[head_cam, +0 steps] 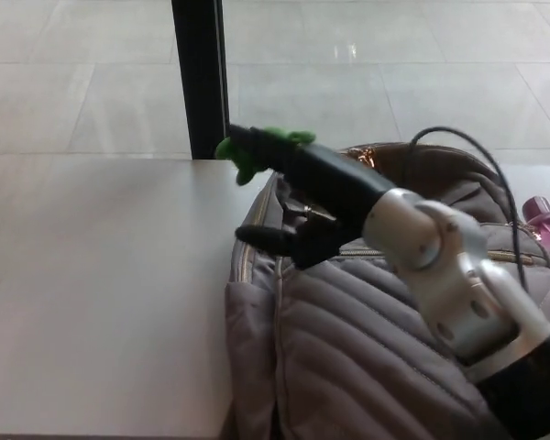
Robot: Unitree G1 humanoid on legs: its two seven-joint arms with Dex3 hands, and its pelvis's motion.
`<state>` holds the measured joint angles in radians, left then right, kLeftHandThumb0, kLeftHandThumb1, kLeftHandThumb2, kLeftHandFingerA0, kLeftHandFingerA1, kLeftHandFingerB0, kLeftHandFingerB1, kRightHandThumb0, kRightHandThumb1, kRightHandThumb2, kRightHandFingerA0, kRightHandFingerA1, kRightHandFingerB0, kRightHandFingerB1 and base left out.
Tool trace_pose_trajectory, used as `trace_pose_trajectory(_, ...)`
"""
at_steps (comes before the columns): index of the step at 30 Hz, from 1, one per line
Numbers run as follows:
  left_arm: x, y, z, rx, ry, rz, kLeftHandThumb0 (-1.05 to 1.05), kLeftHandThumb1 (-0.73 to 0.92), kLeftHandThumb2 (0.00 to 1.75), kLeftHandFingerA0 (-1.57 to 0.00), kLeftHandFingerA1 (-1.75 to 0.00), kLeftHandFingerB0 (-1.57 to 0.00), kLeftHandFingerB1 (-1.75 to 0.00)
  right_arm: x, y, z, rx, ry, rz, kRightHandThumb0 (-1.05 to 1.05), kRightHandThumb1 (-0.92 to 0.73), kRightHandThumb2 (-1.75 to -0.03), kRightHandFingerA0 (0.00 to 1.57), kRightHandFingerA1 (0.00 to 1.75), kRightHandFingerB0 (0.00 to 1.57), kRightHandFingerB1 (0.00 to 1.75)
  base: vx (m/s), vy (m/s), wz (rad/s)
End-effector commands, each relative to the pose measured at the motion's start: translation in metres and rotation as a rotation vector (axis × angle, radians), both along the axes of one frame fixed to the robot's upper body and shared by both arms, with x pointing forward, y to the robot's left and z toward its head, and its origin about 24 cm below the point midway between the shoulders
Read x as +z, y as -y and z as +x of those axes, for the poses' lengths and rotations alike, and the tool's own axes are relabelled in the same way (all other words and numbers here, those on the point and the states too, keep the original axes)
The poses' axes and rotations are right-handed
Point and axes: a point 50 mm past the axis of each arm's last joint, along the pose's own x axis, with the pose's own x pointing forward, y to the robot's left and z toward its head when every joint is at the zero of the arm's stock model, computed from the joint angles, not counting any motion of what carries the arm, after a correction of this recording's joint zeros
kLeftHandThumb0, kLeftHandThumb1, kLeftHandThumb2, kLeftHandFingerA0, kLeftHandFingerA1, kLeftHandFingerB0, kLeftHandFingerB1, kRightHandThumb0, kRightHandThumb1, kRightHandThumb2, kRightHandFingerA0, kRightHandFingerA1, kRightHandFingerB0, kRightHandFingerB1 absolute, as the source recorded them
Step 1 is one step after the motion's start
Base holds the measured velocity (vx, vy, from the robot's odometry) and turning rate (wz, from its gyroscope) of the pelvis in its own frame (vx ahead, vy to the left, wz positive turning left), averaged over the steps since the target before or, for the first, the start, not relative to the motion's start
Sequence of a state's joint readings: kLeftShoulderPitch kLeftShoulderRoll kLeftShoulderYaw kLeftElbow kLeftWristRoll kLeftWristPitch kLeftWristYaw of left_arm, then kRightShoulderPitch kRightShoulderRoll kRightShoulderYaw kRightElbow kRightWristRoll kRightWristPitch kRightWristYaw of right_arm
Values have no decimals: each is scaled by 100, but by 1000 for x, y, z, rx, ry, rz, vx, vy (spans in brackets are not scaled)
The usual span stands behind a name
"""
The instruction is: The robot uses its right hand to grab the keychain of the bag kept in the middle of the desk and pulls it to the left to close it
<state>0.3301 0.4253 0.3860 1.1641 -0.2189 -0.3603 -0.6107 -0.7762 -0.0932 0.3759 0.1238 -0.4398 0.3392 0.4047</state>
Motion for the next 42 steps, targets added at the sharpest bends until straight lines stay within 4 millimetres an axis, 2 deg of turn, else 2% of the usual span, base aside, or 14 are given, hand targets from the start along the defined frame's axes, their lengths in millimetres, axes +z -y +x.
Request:
trace_pose_trajectory(1, 3, -4, -10, 54, 16, -19, -105, 78, 70, -76, -117, -60, -111, 56, 39, -9, 51, -160, 147, -104, -62, -104, 0, 18, 0, 0, 0, 0, 0)
trace_pose_trajectory(11, 5, -8, -6, 59, 19, -16, -105, 78, 70, -76, -117, -60, -111, 58, 35, -9, 51, -181, 150, -104, -62, -104, 0, 18, 0, 0, 0, 0, 0)
trace_pose_trajectory(25, 4, -6, 0, 37, 22, -17, -105, 78, 70, -76, -117, -60, -111, 59, 46, -12, 28, -199, 151, -104, -62, -104, 0, 18, 0, 0, 0, 0, 0)
trace_pose_trajectory(42, 15, -18, 3, 27, 32, 22, -105, 78, 70, -76, -117, -60, -111, 56, 49, -12, 29, -204, 188, -104, -62, -104, 0, 18, 0, 0, 0, 0, 0)
